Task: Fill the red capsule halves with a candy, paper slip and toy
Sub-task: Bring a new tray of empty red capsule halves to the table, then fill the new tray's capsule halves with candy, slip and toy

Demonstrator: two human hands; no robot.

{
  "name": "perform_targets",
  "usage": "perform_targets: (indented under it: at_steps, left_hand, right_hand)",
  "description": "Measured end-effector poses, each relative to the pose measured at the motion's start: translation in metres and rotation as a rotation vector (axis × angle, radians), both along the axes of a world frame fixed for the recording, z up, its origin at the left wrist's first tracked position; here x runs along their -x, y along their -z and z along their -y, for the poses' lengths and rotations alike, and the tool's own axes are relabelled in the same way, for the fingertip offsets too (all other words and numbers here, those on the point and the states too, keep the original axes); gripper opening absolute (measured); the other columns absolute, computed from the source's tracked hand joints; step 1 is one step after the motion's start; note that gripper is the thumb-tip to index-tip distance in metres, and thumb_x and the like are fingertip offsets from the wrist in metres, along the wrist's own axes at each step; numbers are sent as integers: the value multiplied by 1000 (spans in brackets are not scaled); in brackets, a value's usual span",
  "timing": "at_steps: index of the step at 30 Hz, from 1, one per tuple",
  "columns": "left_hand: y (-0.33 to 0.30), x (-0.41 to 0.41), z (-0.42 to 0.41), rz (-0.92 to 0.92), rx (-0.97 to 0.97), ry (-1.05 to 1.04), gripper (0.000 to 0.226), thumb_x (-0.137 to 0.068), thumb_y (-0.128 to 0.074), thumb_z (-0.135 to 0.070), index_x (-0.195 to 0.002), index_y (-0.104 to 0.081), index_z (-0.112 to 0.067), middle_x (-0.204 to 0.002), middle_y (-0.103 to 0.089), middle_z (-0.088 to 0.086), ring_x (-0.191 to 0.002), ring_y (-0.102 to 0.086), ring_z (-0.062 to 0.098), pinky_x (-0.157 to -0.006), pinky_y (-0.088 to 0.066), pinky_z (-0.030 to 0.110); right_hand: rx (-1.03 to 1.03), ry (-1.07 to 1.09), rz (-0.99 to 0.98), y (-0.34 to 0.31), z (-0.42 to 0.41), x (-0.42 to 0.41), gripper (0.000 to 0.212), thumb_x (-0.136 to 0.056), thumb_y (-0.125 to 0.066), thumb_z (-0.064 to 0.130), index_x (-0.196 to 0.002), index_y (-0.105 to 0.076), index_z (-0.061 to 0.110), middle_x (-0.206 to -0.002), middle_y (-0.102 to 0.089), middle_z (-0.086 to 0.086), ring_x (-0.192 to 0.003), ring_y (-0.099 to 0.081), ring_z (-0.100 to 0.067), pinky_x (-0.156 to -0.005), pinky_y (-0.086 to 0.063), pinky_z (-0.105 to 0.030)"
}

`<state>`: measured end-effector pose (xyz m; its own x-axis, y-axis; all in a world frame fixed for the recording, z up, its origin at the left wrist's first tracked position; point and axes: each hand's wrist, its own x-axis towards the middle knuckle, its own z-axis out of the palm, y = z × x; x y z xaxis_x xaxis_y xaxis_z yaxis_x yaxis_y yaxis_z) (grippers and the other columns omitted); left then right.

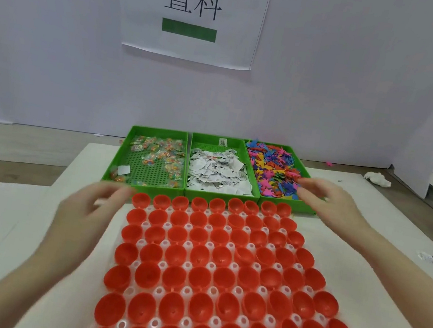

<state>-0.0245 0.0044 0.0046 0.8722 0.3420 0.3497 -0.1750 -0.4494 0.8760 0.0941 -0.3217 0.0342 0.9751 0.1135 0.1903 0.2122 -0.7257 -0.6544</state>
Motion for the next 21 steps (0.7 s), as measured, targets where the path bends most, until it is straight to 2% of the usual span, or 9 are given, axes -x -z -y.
perform_targets:
  at_steps: [1, 3, 5, 7, 8, 10, 12, 16, 21]
  left_hand:
    - [-12, -22, 4, -30, -89, 19, 13, -87, -60, -34, -80, -67, -26, -85, -68, -17, -77, -55, -11, -68, -37, 2]
    - [-18, -74, 3, -190, -309, 48, 23, -93, -52, -29, -107, -64, -15, -113, -63, -1, -98, -55, 5, -79, -35, 15]
    - [-15, -112, -5, -350, -474, 73, 39, -95, -47, -31, -127, -53, -10, -134, -52, 7, -117, -48, 20, -86, -33, 25]
    - [-9, -136, -18, -490, -628, 112, 53, -95, -44, -40, -139, -39, -11, -147, -36, 10, -132, -36, 24, -100, -31, 32]
    - [-5, -145, -25, -551, -704, 129, 59, -94, -42, -45, -143, -33, -13, -152, -25, 10, -138, -26, 24, -108, -25, 36]
    - [1, -161, -39, -590, -780, 124, 66, -93, -38, -53, -147, -24, -17, -156, -11, 9, -143, -12, 24, -113, -15, 42]
    - [7, -173, -48, -551, -782, 113, 68, -92, -34, -57, -148, -21, -20, -157, -8, 8, -144, -8, 23, -114, -14, 45]
    - [13, -203, -45, -549, -848, 106, 71, -89, -31, -63, -148, -13, -29, -157, -2, 5, -144, -1, 24, -113, -10, 50]
    - [23, -248, -37, -635, -868, 89, 73, -86, -25, -70, -148, -9, -34, -158, 2, 0, -144, 3, 25, -111, -6, 57]
  right_hand:
    - [104, -37, -6, 3, -9, -21, 32, -92, -54, 23, -123, -57, 13, -123, -60, -4, -107, -55, -14, -85, -36, -19]
    - [292, -106, -88, 8, -25, -56, 41, -92, -53, 29, -130, -51, 13, -132, -54, -6, -120, -49, -19, -94, -35, -24]
    - [415, -118, -175, 17, -36, -78, 52, -91, -52, 36, -137, -44, 14, -144, -42, -6, -131, -39, -21, -106, -32, -31]
    - [485, -101, -231, 27, -41, -92, 57, -93, -47, 41, -143, -34, 16, -150, -32, -5, -136, -31, -24, -110, -29, -40]
    - [504, -92, -245, 32, -42, -96, 56, -95, -43, 41, -145, -30, 18, -151, -29, -4, -137, -29, -24, -111, -27, -42]
    - [517, -61, -222, 38, -42, -103, 52, -97, -36, 40, -145, -26, 22, -151, -30, -3, -137, -30, -25, -111, -23, -44]
    - [504, -3, -152, 41, -41, -106, 48, -99, -32, 39, -145, -27, 27, -150, -33, -1, -136, -30, -26, -109, -20, -46]
    - [528, 32, -170, 47, -33, -112, 52, -98, -23, 47, -147, -19, 29, -156, -12, 5, -141, -20, -23, -110, -11, -53]
    - [469, 103, -105, 62, -9, -109, 54, -95, -24, 54, -145, -21, 34, -154, -18, 10, -141, -20, -15, -109, -16, -50]
